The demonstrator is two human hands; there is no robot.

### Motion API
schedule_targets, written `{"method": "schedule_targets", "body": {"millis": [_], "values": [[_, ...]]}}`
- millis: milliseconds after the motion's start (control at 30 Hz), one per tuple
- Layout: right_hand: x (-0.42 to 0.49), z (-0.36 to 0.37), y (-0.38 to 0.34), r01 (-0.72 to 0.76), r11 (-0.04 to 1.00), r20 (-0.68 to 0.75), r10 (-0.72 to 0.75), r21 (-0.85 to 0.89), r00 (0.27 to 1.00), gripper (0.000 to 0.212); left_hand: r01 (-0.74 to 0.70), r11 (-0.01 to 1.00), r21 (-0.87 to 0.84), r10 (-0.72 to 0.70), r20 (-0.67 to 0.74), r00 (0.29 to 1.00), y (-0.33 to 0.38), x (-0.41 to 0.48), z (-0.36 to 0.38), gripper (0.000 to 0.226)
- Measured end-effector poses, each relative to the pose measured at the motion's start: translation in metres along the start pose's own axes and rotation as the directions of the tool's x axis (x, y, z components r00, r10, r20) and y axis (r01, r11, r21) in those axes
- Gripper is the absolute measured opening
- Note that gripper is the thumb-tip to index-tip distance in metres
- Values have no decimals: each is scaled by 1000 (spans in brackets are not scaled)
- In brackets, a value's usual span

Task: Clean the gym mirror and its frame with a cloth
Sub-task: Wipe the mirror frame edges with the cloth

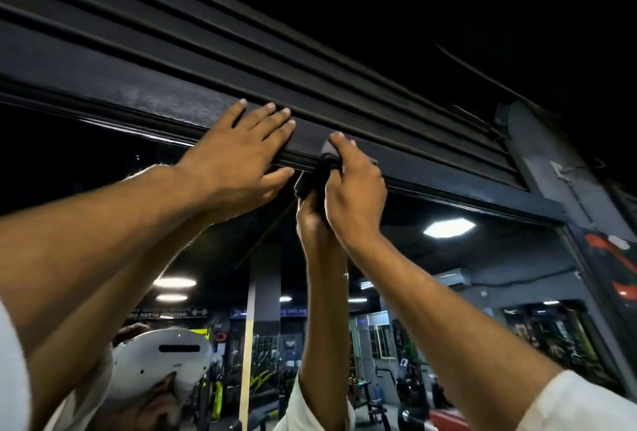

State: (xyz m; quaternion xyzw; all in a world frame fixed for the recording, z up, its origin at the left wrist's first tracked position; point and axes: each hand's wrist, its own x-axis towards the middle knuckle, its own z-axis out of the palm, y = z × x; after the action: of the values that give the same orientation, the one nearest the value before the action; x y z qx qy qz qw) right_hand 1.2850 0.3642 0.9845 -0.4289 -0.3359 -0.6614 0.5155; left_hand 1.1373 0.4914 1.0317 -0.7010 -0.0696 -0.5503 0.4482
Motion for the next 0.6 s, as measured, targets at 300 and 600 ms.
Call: {"method": "schedule_targets", "body": {"millis": [300, 600], "values": [[32, 10, -23, -221, 973, 10, 223, -70, 975, 42, -74, 997, 2, 74, 26, 997, -60, -45, -11, 86], [-12, 18, -55, -166, 986, -70, 166, 6, 984, 44, -70, 997, -45, 72, 25, 997, -53, -75, -18, 88]]}}
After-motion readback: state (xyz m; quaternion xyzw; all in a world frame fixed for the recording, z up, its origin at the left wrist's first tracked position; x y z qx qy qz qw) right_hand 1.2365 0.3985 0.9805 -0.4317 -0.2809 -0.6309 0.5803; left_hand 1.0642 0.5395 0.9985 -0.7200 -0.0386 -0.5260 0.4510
